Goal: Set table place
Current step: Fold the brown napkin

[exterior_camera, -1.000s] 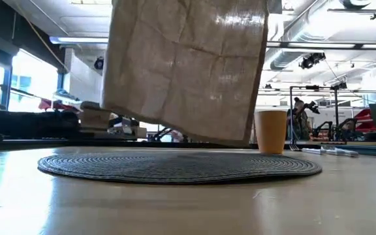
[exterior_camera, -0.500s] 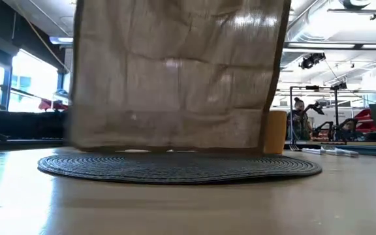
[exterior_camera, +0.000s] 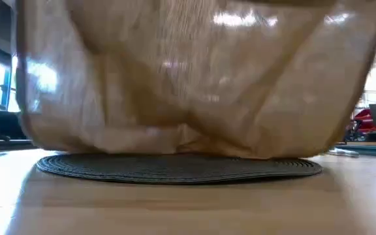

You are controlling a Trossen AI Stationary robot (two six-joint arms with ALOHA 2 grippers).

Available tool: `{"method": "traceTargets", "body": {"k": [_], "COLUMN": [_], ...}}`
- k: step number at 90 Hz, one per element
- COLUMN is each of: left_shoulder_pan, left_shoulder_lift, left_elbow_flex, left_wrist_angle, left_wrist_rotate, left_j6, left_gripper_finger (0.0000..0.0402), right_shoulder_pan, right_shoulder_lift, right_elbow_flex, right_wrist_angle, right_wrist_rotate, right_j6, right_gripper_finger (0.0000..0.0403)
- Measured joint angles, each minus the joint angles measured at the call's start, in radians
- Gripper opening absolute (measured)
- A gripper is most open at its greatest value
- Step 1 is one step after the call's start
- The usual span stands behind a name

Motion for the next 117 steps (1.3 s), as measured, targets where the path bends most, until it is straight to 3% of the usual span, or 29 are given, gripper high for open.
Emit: {"method": "traceTargets", "body": {"k": [12, 44, 52, 73, 93, 117], "left_shoulder_pan": [-0.049, -0.13, -0.146, -0.189, -0.184, -0.163], "left_shoulder_lift": [0.066, 0.25, 0.285, 0.333, 0.269, 0.097], "left_elbow_flex": [-0.07, -0.083, -0.084, -0.083, -0.049, 0.006], "left_wrist_angle": [0.07, 0.31, 0.344, 0.445, 0.426, 0.122], "left_wrist_rotate": [0.037, 0.182, 0.226, 0.242, 0.116, -0.153], "left_j6": [-0.069, -0.171, -0.217, -0.272, -0.211, -0.179], "left_gripper_finger": [0.0, 0.0, 0.0, 0.0, 0.0, 0.0], "right_shoulder_pan": [0.055, 0.112, 0.123, 0.149, 0.104, 0.004], "right_shoulder_lift": [0.102, 0.289, 0.308, 0.329, 0.313, 0.308], "right_elbow_flex": [-0.037, 0.042, 0.076, 0.142, 0.186, 0.295], "right_wrist_angle": [0.092, 0.133, 0.128, 0.135, 0.066, -0.25], "right_wrist_rotate": [-0.02, -0.198, -0.257, -0.286, -0.209, -0.095], "right_j6": [0.035, 0.096, 0.1, 0.111, 0.03, -0.046], "right_gripper_finger": [0.0, 0.0, 0.0, 0.0, 0.0, 0.0]}}
